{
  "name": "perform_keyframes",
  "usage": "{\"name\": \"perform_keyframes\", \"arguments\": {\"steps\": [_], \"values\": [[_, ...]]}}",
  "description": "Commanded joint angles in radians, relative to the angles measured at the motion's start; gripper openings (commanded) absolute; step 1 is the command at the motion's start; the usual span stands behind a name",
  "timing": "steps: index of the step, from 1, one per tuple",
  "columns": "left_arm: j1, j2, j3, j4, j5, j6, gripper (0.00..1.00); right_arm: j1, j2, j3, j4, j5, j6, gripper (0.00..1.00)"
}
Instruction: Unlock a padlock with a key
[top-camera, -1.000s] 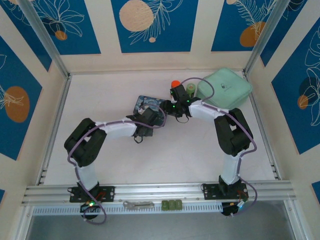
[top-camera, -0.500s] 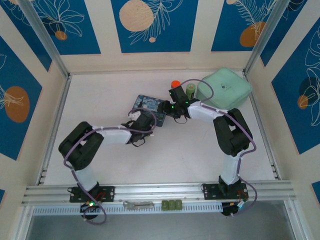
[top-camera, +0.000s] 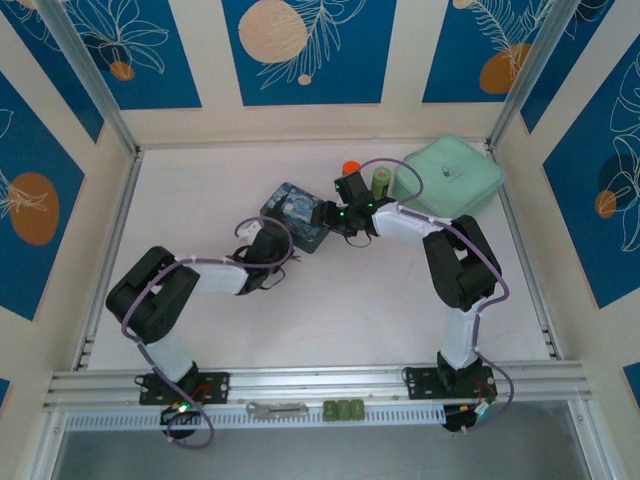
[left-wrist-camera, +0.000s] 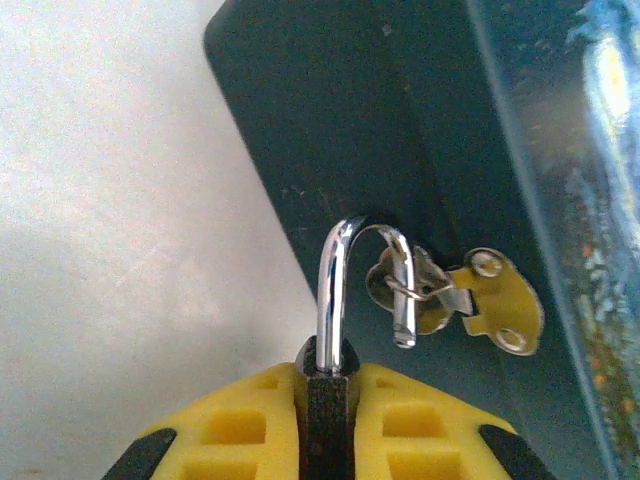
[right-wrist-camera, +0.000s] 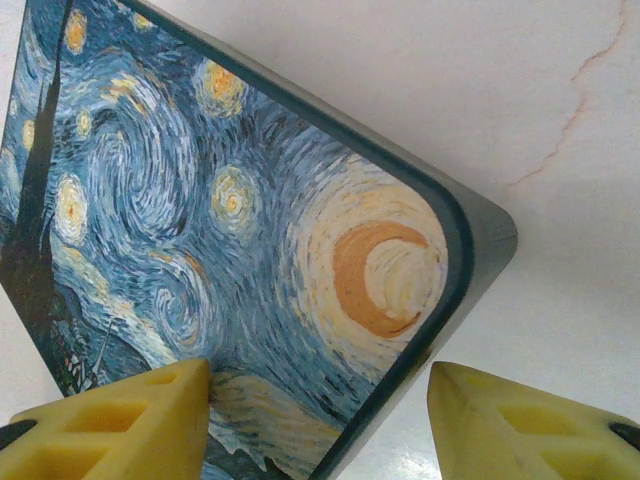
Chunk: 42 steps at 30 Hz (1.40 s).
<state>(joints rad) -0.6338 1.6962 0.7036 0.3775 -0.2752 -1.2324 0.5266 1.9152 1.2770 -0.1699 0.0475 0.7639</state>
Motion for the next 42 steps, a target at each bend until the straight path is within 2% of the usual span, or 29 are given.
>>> {"name": "perform_keyframes", "arguments": {"steps": [1, 3, 7, 12, 16, 20, 23, 27, 33, 38, 42], "values": [[0.051, -0.039, -0.07, 0.121, -0.012, 0.016, 0.0, -0.013, 0.052, -0.015, -0.138, 0.063, 0.005, 0.57], [0.074, -0.028, -0.108, 0.231, 0.046, 0.029, 0.0, -0.014, 0.056, -0.008, -0.148, 0.067, 0.0, 0.57], [0.112, -0.027, -0.158, 0.343, 0.1, 0.074, 0.0, -0.016, 0.052, -0.007, -0.153, 0.078, -0.003, 0.57], [0.165, -0.041, -0.21, 0.374, 0.101, 0.039, 0.0, -0.016, 0.048, -0.006, -0.157, 0.082, -0.003, 0.56], [0.171, -0.014, -0.231, 0.496, 0.112, 0.02, 0.0, -0.014, 0.056, 0.004, -0.163, 0.084, -0.006, 0.56], [0.18, 0.081, -0.218, 0.672, 0.226, 0.038, 0.0, -0.004, 0.071, 0.019, -0.169, 0.088, -0.01, 0.56], [0.209, 0.162, -0.215, 0.836, 0.375, 0.087, 0.0, 0.006, 0.082, 0.038, -0.186, 0.1, -0.022, 0.56], [0.227, 0.152, -0.227, 0.741, 0.428, 0.155, 0.0, 0.007, 0.09, 0.046, -0.195, 0.112, -0.033, 0.56], [0.247, 0.034, -0.277, 0.546, 0.344, 0.26, 0.0, 0.007, 0.084, 0.05, -0.19, 0.112, -0.043, 0.56], [0.264, 0.04, -0.28, 0.595, 0.319, 0.212, 0.0, 0.01, 0.09, 0.063, -0.196, 0.113, -0.052, 0.56], [0.264, 0.127, -0.269, 0.738, 0.304, 0.121, 0.0, 0.013, 0.102, 0.073, -0.209, 0.124, -0.053, 0.56]]}}
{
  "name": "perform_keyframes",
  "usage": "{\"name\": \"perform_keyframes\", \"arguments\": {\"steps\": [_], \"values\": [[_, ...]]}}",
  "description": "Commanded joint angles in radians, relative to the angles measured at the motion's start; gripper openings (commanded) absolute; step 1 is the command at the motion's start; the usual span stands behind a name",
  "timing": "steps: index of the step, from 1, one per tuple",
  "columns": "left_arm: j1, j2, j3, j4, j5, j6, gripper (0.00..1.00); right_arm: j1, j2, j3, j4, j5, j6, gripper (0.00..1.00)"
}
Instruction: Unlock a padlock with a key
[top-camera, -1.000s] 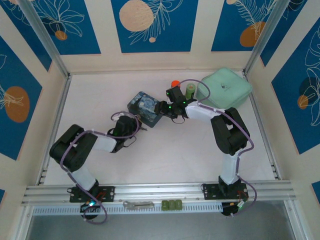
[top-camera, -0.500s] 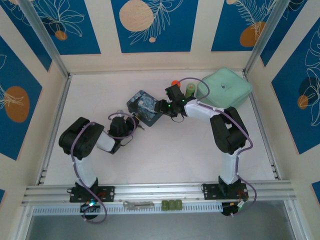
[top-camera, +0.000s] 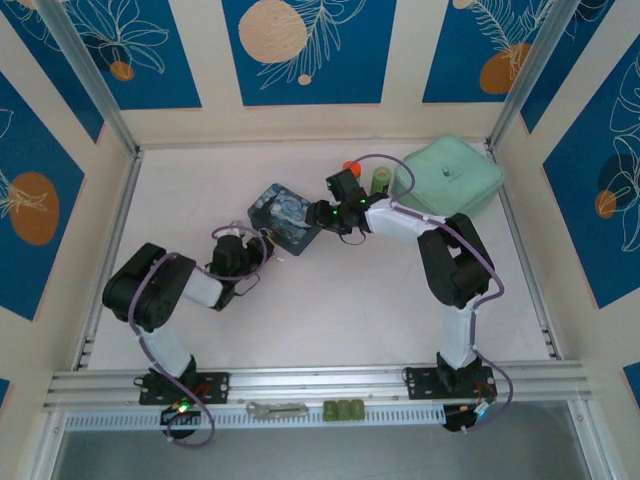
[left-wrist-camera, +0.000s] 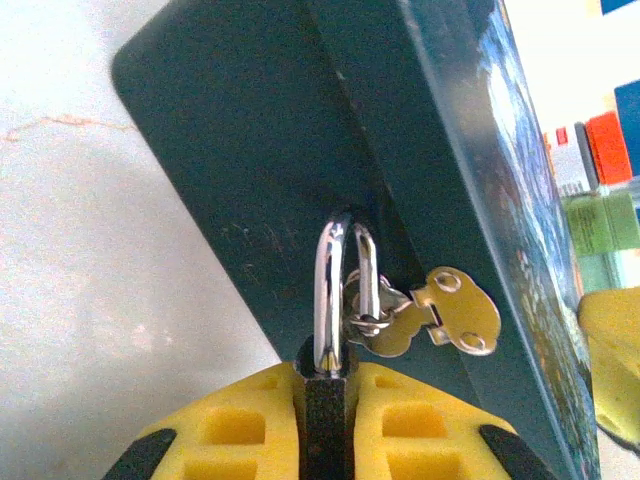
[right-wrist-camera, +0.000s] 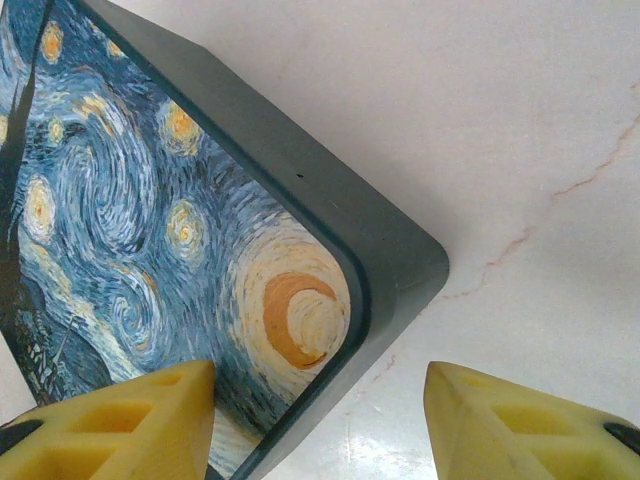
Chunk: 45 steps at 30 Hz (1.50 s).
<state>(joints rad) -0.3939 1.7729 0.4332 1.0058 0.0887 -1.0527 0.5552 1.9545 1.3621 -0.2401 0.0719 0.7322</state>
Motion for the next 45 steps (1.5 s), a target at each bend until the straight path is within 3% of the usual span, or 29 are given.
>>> {"name": "perform_keyframes", "arguments": {"steps": [1, 6, 13, 22, 26, 33, 45], "values": [[0.024, 0.084, 0.0, 0.163, -0.071, -0.091, 0.0, -0.015, 0.061, -0.014, -0.14, 0.101, -0.021, 0.56], [0.023, 0.217, -0.006, 0.402, -0.112, -0.223, 0.0, -0.014, 0.057, -0.018, -0.139, 0.105, -0.023, 0.56], [0.042, 0.179, -0.006, 0.401, -0.115, -0.2, 0.0, -0.012, 0.057, -0.014, -0.146, 0.115, -0.033, 0.55], [0.108, 0.205, -0.008, 0.378, -0.088, -0.321, 0.0, -0.005, 0.065, 0.008, -0.169, 0.132, -0.051, 0.55], [0.125, 0.206, 0.015, 0.373, -0.002, -0.335, 0.0, -0.003, 0.062, 0.007, -0.173, 0.141, -0.06, 0.55], [0.061, 0.102, -0.026, 0.274, -0.005, -0.273, 0.0, -0.014, 0.019, 0.006, -0.144, 0.106, -0.086, 0.57], [-0.173, 0.048, -0.047, 0.107, -0.108, -0.246, 0.02, -0.025, -0.111, -0.049, -0.163, 0.09, -0.127, 0.65]]}}
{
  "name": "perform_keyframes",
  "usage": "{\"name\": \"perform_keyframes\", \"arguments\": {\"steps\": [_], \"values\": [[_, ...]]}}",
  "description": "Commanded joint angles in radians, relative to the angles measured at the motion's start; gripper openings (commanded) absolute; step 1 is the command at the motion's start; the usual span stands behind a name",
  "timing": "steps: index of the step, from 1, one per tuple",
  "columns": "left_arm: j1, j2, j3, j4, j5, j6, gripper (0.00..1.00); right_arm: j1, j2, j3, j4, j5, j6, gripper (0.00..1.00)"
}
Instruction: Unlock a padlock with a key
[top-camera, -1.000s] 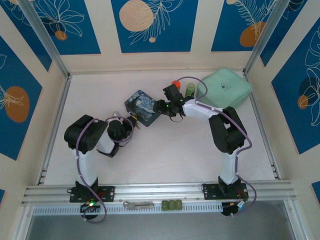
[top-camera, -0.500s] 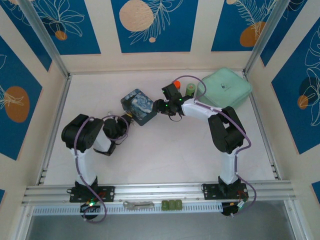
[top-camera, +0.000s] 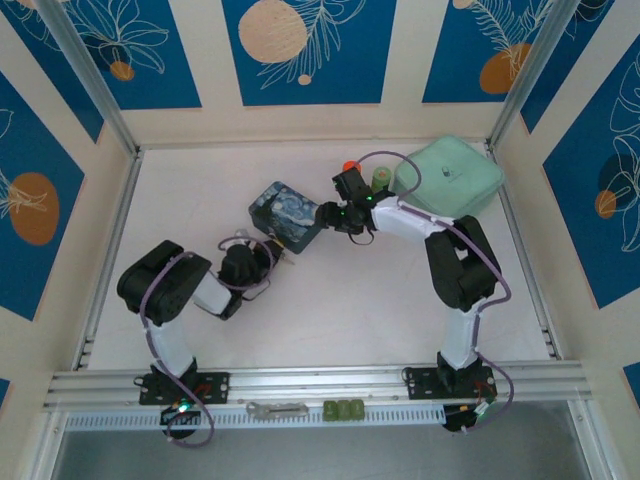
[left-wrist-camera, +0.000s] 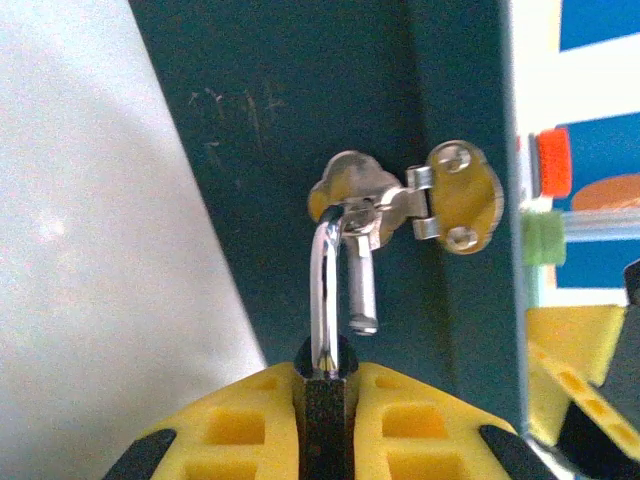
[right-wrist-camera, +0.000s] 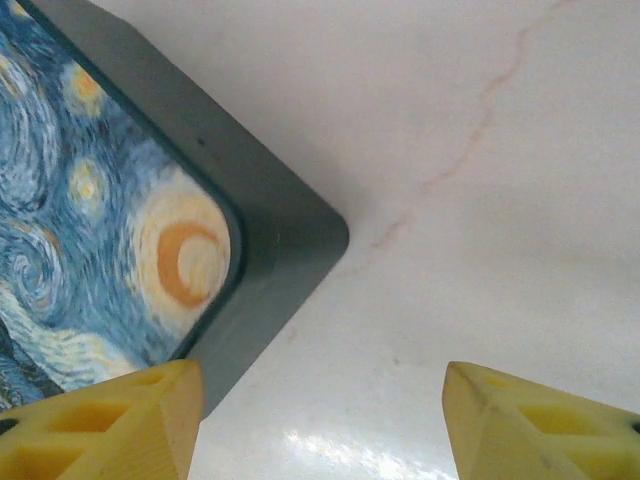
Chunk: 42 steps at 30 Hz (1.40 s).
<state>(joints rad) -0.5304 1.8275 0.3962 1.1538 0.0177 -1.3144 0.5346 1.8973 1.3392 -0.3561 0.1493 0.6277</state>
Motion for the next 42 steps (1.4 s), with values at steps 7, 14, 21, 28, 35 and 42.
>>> {"name": "perform_keyframes", "arguments": {"steps": [7, 14, 21, 28, 35, 42], "values": [[-0.095, -0.005, -0.08, -0.003, -0.138, -0.029, 0.03, 0.001, -0.114, -0.083, -0.061, 0.018, -0.036, 0.66], [-0.095, 0.065, -0.094, 0.137, -0.208, -0.067, 0.03, 0.029, -0.132, -0.104, -0.058, 0.032, -0.04, 0.66], [-0.086, 0.163, -0.055, 0.252, -0.24, -0.089, 0.0, 0.059, -0.116, -0.091, -0.066, 0.041, -0.051, 0.66], [-0.066, 0.149, -0.05, 0.254, -0.284, -0.109, 0.0, 0.061, -0.088, -0.081, -0.013, -0.005, 0.016, 0.72], [-0.042, 0.149, -0.029, 0.223, -0.176, -0.1, 0.0, 0.049, -0.041, 0.005, -0.005, -0.017, 0.045, 0.73], [-0.04, 0.083, -0.134, 0.071, -0.155, -0.085, 0.64, 0.043, -0.03, 0.009, 0.015, -0.023, 0.046, 0.73]]}}
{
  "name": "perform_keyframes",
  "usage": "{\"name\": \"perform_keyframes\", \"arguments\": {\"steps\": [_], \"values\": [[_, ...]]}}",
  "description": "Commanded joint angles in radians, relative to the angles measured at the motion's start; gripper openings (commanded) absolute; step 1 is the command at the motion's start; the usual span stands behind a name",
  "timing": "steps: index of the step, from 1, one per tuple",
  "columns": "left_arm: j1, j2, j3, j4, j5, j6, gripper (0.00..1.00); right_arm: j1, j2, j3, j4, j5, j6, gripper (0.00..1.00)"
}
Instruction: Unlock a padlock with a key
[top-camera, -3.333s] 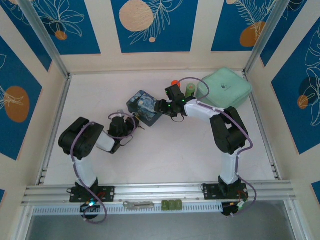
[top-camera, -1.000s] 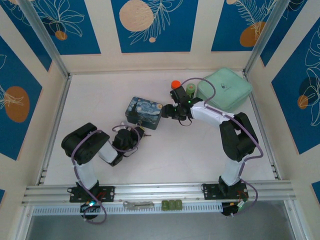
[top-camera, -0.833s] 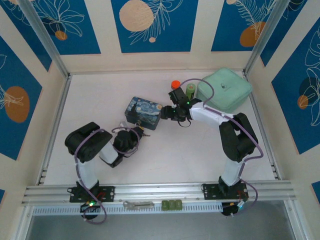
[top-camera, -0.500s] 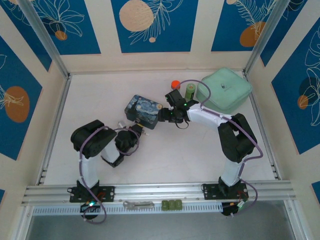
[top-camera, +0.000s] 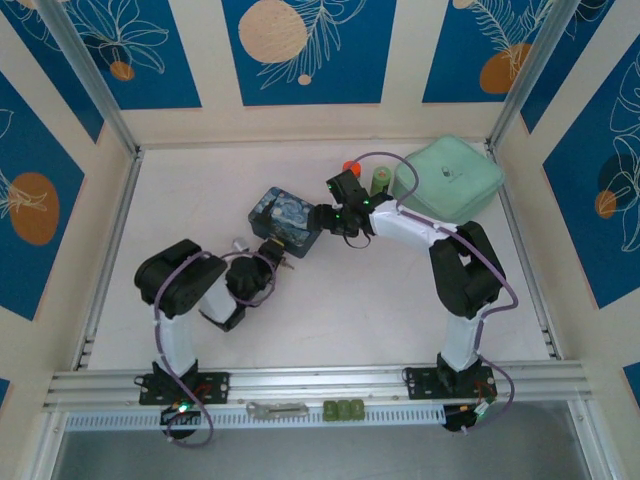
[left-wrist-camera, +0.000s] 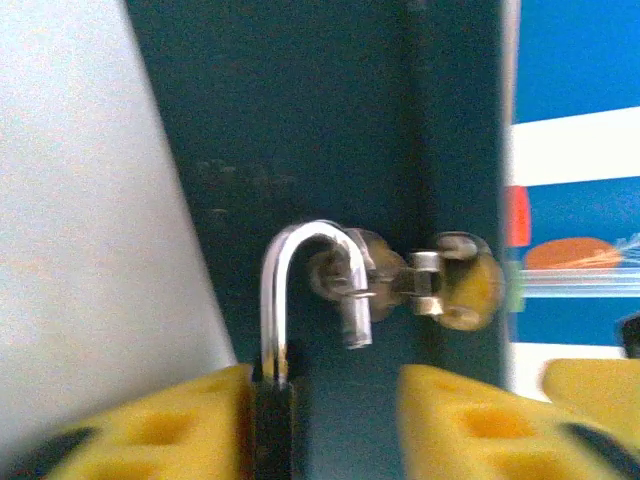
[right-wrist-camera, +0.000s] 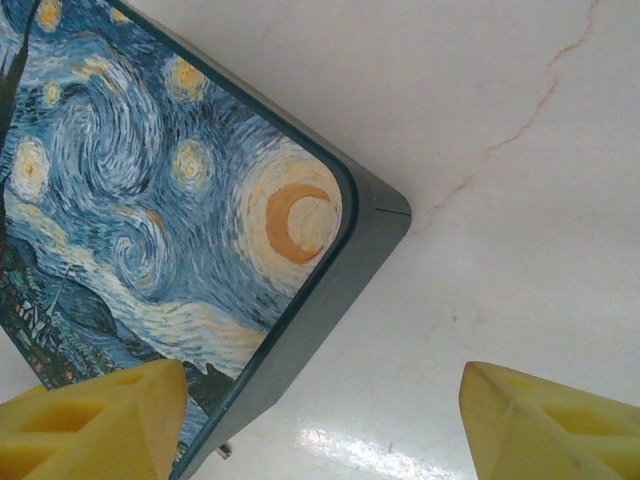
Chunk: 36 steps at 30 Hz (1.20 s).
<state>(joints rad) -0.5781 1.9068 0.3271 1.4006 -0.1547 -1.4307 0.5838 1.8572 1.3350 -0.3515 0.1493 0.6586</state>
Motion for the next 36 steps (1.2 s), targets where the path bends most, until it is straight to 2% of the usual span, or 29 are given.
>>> {"name": "perform_keyframes", "arguments": {"steps": [1, 3, 5, 7, 10, 14, 17, 21, 24, 31, 36], "values": [[0.009, -0.011, -0.074, -0.19, 0.014, 0.035, 0.71, -0.005, 0.008, 0.012, 0.013, -0.027, 0.015, 0.73], [0.01, -0.058, -0.088, -0.239, 0.006, 0.054, 0.88, -0.006, 0.012, 0.016, 0.013, -0.031, 0.013, 0.73], [0.015, -0.116, -0.091, -0.314, 0.003, 0.084, 1.0, -0.005, 0.019, 0.027, 0.007, -0.033, 0.008, 0.73], [0.029, -0.187, -0.084, -0.417, 0.004, 0.13, 1.0, -0.004, 0.029, 0.04, -0.006, -0.03, 0.001, 0.73], [0.057, -0.317, -0.042, -0.658, -0.004, 0.215, 1.0, -0.005, 0.037, 0.05, -0.012, -0.027, -0.001, 0.73], [0.076, -0.472, 0.089, -1.044, -0.039, 0.406, 1.0, -0.004, 0.042, 0.054, -0.009, -0.027, -0.002, 0.73], [0.082, -0.508, 0.172, -1.19, -0.032, 0.559, 1.0, -0.005, 0.046, 0.062, -0.013, -0.026, -0.013, 0.73], [0.084, -0.443, 0.285, -1.349, 0.028, 0.704, 0.91, -0.008, 0.048, 0.072, -0.021, -0.024, -0.023, 0.73], [0.083, -0.35, 0.368, -1.447, 0.081, 0.732, 0.86, -0.009, 0.046, 0.07, -0.021, -0.022, -0.024, 0.73], [0.057, -0.273, 0.412, -1.443, 0.074, 0.719, 0.82, -0.009, 0.06, 0.08, -0.018, -0.035, -0.016, 0.73], [0.034, -0.233, 0.467, -1.485, 0.067, 0.74, 0.63, -0.004, 0.112, 0.124, -0.041, -0.039, -0.007, 0.72]]}}
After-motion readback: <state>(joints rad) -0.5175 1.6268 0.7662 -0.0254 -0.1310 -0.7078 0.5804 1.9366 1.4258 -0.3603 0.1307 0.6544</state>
